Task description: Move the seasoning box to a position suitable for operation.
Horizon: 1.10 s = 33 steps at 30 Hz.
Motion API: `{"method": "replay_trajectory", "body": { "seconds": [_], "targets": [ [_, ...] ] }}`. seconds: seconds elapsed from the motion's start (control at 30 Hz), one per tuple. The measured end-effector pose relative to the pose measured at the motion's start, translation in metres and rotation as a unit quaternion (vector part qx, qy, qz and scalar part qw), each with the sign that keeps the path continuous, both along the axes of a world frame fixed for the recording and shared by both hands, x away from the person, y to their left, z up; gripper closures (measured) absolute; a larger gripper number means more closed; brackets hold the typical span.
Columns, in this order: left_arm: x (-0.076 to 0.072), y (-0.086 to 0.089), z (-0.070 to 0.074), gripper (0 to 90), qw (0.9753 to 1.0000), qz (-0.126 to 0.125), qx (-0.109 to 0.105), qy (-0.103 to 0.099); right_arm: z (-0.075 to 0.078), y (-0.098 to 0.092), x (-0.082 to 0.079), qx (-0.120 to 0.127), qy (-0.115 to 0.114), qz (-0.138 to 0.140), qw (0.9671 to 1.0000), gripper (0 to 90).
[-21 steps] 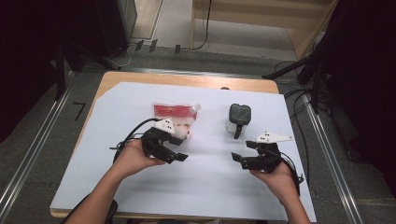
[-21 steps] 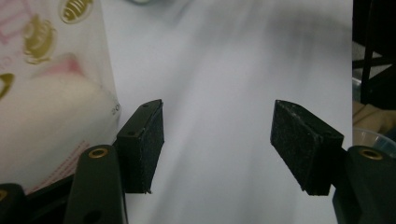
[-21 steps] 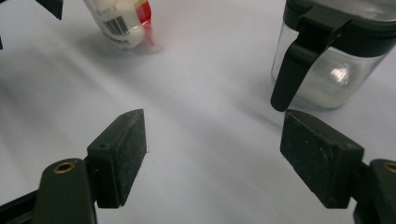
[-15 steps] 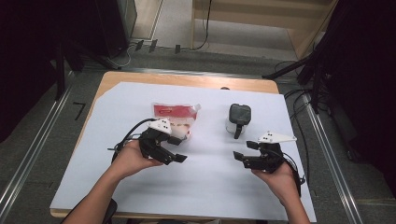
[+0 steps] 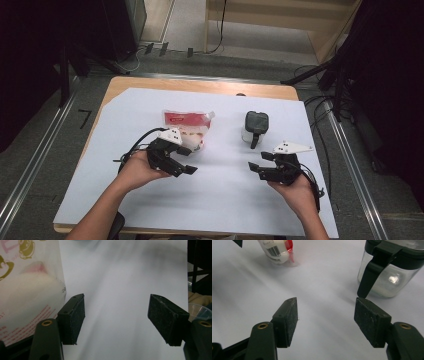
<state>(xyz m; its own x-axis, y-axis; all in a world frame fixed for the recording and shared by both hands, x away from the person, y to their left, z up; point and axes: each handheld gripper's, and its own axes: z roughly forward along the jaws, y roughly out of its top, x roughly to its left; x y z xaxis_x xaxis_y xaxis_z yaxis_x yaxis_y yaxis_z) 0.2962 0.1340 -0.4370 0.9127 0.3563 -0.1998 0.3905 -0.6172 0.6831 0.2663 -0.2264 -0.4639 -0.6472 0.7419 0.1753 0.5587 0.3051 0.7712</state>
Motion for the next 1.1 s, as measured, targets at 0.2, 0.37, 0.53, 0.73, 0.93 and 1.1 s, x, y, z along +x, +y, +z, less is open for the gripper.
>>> {"method": "replay_trajectory", "body": {
  "seconds": [0.2,0.37,0.53,0.73,0.93,1.1],
  "targets": [
    [0.000,0.002,0.001,31.6,1.0000,-0.004,-0.006,-0.005,0.001,0.001,0.001,0.005,0.003,-0.006,1.0000,37.1],
    [0.001,0.007,0.003,32.1,0.9999,0.003,-0.010,-0.011,0.003,-0.004,0.001,0.006,-0.001,-0.018,0.9998,37.1],
    [0.001,0.005,0.002,32.2,0.9998,0.001,-0.010,-0.014,0.005,-0.011,0.002,0.005,-0.003,-0.033,0.9994,36.8],
    [0.000,0.006,0.003,32.2,0.9999,0.003,-0.004,-0.016,0.008,-0.014,0.001,0.006,-0.004,-0.044,0.9990,37.2],
    [-0.001,0.009,0.005,32.2,0.9997,0.006,-0.012,-0.022,0.010,-0.014,0.009,-0.001,-0.009,-0.082,0.9966,27.6],
    [0.000,0.011,0.005,32.3,0.9997,0.009,-0.014,-0.019,0.015,-0.011,0.021,0.005,-0.004,-0.116,0.9933,21.2]
  ]
}}
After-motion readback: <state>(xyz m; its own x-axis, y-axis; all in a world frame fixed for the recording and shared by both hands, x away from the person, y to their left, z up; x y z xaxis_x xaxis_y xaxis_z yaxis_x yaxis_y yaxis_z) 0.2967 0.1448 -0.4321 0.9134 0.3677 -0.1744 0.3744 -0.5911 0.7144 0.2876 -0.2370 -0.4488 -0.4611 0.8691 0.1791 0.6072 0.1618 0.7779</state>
